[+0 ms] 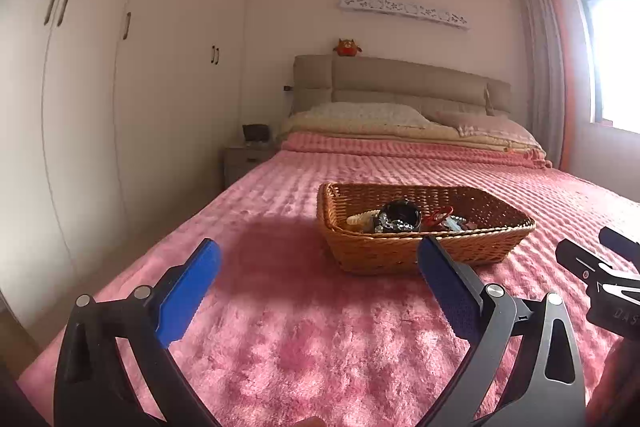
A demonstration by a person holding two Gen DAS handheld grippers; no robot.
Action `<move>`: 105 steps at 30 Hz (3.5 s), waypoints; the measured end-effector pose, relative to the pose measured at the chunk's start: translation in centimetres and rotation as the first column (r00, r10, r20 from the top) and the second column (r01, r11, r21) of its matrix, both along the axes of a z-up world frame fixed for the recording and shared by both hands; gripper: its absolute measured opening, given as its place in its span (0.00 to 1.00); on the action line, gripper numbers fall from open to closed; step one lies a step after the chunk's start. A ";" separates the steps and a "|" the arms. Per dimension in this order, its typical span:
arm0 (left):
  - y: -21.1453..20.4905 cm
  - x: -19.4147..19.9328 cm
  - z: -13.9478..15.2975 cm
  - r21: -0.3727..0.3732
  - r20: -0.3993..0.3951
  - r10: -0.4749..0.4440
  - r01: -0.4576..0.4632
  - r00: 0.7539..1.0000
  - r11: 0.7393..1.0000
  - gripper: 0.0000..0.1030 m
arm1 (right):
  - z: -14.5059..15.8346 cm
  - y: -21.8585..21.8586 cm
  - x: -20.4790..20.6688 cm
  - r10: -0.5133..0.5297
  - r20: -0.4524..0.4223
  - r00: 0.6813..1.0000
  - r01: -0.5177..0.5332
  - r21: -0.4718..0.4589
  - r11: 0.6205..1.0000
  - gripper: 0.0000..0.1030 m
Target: Organize jewelry
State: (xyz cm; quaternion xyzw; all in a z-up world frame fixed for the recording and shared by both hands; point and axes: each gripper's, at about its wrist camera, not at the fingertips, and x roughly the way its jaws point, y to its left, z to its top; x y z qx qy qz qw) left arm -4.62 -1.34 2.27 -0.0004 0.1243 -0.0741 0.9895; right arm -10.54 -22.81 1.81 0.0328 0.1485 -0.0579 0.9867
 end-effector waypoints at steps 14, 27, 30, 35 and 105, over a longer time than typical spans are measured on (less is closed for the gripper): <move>-0.2 0.6 -0.2 0.004 -0.035 0.003 -0.003 0.999 1.000 0.93 | -0.1 0.0 0.1 -0.006 -0.014 1.000 0.006 0.002 1.000 0.93; -0.5 0.7 -0.3 0.013 -0.042 0.006 -0.006 0.999 1.000 0.93 | -0.2 -0.1 0.2 -0.007 -0.023 1.000 0.007 -0.002 1.000 0.93; -0.5 0.8 -0.3 0.012 -0.047 0.007 -0.007 0.999 1.000 0.93 | -0.2 -0.1 0.2 -0.008 -0.027 1.000 0.008 0.000 1.000 0.93; -0.6 0.8 -0.3 0.013 -0.049 0.009 -0.009 0.999 1.000 0.93 | -0.1 -0.1 0.2 -0.008 -0.027 1.000 0.008 0.000 1.000 0.93; -0.9 1.1 -0.5 0.030 -0.077 0.014 -0.012 0.997 0.999 0.93 | -0.3 -0.1 0.4 -0.002 -0.038 0.999 0.002 0.002 1.000 0.93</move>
